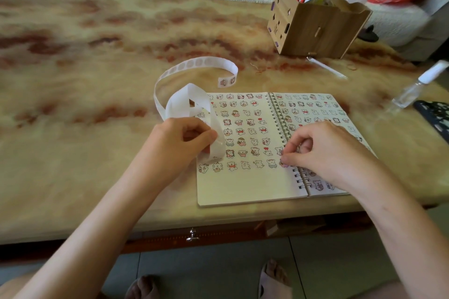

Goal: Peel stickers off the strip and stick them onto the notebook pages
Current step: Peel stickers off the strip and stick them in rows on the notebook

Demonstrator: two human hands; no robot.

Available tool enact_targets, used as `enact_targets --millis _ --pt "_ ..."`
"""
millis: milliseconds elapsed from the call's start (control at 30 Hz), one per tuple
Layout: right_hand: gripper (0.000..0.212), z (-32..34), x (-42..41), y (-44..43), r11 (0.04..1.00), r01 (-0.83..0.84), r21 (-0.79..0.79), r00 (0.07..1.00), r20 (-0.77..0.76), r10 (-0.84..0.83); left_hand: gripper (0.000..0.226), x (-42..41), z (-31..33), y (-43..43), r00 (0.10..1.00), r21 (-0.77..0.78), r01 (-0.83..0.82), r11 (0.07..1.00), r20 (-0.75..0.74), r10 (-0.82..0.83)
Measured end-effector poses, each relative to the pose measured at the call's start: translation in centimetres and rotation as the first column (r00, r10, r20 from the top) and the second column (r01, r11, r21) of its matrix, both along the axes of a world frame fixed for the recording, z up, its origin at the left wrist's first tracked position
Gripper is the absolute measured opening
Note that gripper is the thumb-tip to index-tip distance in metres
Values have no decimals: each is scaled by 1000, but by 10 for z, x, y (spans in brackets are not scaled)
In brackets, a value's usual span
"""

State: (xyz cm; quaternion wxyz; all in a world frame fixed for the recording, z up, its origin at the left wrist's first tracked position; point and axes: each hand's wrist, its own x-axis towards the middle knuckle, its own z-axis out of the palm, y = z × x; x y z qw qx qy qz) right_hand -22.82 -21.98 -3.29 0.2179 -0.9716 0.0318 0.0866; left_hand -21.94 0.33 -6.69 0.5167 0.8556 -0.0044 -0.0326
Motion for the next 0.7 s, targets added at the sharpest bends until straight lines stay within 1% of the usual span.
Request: enact_targets --millis 133,300,367,567,700 --pt "34 1 1 -2 999 13 -42 1000 -20 -13 19 1 -1 0 1000 19 -3 1000 6 3" --pt "22 -2 2 -5 998 -49 -32 996 -70 47 19 1 -1 0 1000 20 -5 1000 5 5" --pt "20 -3 2 -6 998 -56 -12 995 -81 54 19 2 -1 0 1000 13 -7 1000 2 7" --pt "26 -3 4 -8 998 -57 -13 991 -122 55 20 1 0 -1 1000 12 -15 1000 2 15" --pt "31 -4 2 -6 996 -72 -48 990 -128 66 20 0 -1 0 1000 0 -16 1000 -2 16"
